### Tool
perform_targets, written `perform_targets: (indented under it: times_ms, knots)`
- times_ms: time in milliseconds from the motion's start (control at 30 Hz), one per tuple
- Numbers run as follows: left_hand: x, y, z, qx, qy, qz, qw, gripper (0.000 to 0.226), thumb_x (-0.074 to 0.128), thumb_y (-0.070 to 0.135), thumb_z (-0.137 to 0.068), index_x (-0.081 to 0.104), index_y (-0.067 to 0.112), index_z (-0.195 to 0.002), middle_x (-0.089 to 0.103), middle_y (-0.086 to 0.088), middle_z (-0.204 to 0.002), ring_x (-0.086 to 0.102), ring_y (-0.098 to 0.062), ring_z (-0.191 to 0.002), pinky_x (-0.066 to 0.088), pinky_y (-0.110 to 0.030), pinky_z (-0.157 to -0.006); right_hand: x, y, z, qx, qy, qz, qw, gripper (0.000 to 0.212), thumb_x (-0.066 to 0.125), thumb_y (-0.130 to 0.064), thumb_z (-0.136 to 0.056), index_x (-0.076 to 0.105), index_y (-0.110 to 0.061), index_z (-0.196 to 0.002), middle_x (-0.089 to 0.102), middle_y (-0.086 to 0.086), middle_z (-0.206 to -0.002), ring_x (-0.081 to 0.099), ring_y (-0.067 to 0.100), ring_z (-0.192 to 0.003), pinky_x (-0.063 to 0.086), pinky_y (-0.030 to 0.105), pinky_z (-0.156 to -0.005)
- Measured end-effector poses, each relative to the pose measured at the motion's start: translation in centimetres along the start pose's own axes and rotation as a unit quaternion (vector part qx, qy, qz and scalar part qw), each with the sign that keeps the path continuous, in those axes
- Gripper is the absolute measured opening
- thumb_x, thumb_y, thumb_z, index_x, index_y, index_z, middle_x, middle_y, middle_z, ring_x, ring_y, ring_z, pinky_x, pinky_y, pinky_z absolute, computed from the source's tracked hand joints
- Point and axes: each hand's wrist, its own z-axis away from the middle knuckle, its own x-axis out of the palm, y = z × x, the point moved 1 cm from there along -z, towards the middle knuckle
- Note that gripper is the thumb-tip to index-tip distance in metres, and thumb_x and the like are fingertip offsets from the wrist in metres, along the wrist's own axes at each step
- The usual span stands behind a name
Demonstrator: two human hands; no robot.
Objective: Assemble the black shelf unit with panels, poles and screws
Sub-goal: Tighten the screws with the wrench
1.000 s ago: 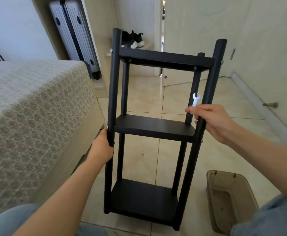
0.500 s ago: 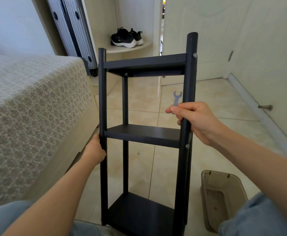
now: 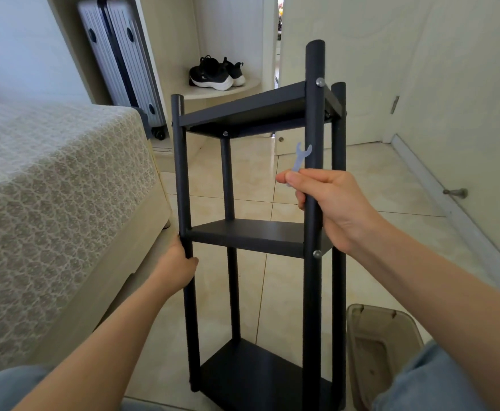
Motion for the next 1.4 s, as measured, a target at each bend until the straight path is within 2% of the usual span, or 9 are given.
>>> perform_targets:
  times_ms: [100,200,367,467,533,667,800,933,1400]
  knots:
    - [0.0,2.0,1.6,0.046,-0.014,-0.033,0.998,0.064,0.054,0.012,-0.100,0.025,0.018,-0.157,0.054,-0.008,-0.137,0.054,-0.020,-0.115,0.043,-0.030,-0.090,0.9,-0.3,0.1,-0.005,-0.018,0.003,1.000,0.047,0.065,-0.024,-0.092,0.068,-0.039,-0.048,0.062,0.029,-0.116,0.052,0.040,-0.121,0.040,0.016,-0.081]
    - [0.0,4.2,4.0,0.135,-0.022,-0.054,0.989,0.062,0.058,0.024,-0.100,0.031,0.029,-0.155,0.032,0.004,-0.161,0.037,-0.019,-0.144,0.034,-0.033,-0.112,1.3,-0.5,-0.1,-0.014,-0.023,0.002,1.000,0.046,0.066,-0.023,-0.092,0.069,-0.039,-0.050,0.070,0.017,-0.111,0.054,0.035,-0.120,0.039,0.014,-0.077]
    - [0.7,7.1,7.8,0.276,-0.084,-0.036,0.957,0.064,0.064,0.042,-0.094,0.032,0.047,-0.149,0.026,0.028,-0.157,0.010,0.012,-0.142,0.013,-0.023,-0.112,1.5,-0.6,-0.4,-0.016,-0.040,0.008,0.999,0.014,0.065,-0.021,-0.092,0.077,-0.028,-0.089,0.068,-0.025,-0.072,0.061,0.005,-0.104,0.039,0.014,-0.080]
    - [1.4,8.2,8.7,0.311,-0.111,-0.042,0.943,0.072,0.068,0.046,-0.090,0.030,0.045,-0.151,0.026,0.026,-0.157,0.004,0.012,-0.145,0.011,-0.021,-0.113,2.2,-0.5,-0.4,-0.036,-0.060,0.031,0.997,0.014,0.064,-0.021,-0.093,0.077,-0.027,-0.093,0.074,-0.018,-0.095,0.060,-0.006,-0.105,0.040,0.013,-0.090]
    - [1.6,8.6,8.7,0.319,-0.113,-0.053,0.939,0.075,0.070,0.047,-0.089,0.031,0.038,-0.152,0.025,0.031,-0.149,0.008,0.014,-0.141,0.011,-0.018,-0.112,2.8,-0.4,-0.4,-0.054,-0.066,0.061,0.995,0.014,0.065,-0.022,-0.092,0.076,-0.030,-0.093,0.074,-0.011,-0.103,0.057,0.004,-0.116,0.042,0.030,-0.104]
    - [0.6,8.8,8.1,0.306,-0.152,-0.058,0.938,0.064,0.075,0.044,-0.085,0.044,0.034,-0.140,0.044,0.031,-0.134,0.042,0.018,-0.118,0.033,-0.011,-0.106,3.4,-0.4,-0.6,-0.066,-0.100,0.096,0.988,0.015,0.066,-0.026,-0.092,0.075,-0.038,-0.091,0.070,-0.006,-0.116,0.045,0.020,-0.134,0.034,0.050,-0.113]
    - [-0.4,8.5,7.7,0.310,-0.173,-0.073,0.932,0.057,0.077,0.039,-0.085,0.048,0.030,-0.134,0.058,0.020,-0.123,0.050,0.017,-0.111,0.036,0.004,-0.089,3.8,-0.4,-0.7,-0.070,-0.104,0.074,0.989,0.015,0.066,-0.026,-0.092,0.076,-0.036,-0.091,0.069,-0.006,-0.112,0.049,0.018,-0.127,0.040,0.048,-0.110]
    - [-0.7,8.5,7.5,0.313,-0.171,-0.056,0.932,0.061,0.080,0.031,-0.083,0.049,0.027,-0.136,0.059,0.017,-0.126,0.053,0.007,-0.116,0.037,0.002,-0.090,4.2,-0.5,-0.7,-0.074,-0.092,0.074,0.990,0.015,0.066,-0.025,-0.092,0.077,-0.035,-0.091,0.066,-0.004,-0.115,0.049,0.017,-0.128,0.039,0.048,-0.111]
    - [-1.0,7.5,6.8,0.289,-0.193,0.025,0.937,0.073,0.076,0.015,-0.087,0.034,0.029,-0.144,0.055,0.016,-0.139,0.045,0.004,-0.133,0.034,-0.022,-0.111,4.6,-0.7,-0.9,-0.090,-0.130,0.098,0.983,0.015,0.064,-0.023,-0.093,0.076,-0.032,-0.095,0.065,-0.006,-0.118,0.054,0.002,-0.118,0.041,0.024,-0.101]
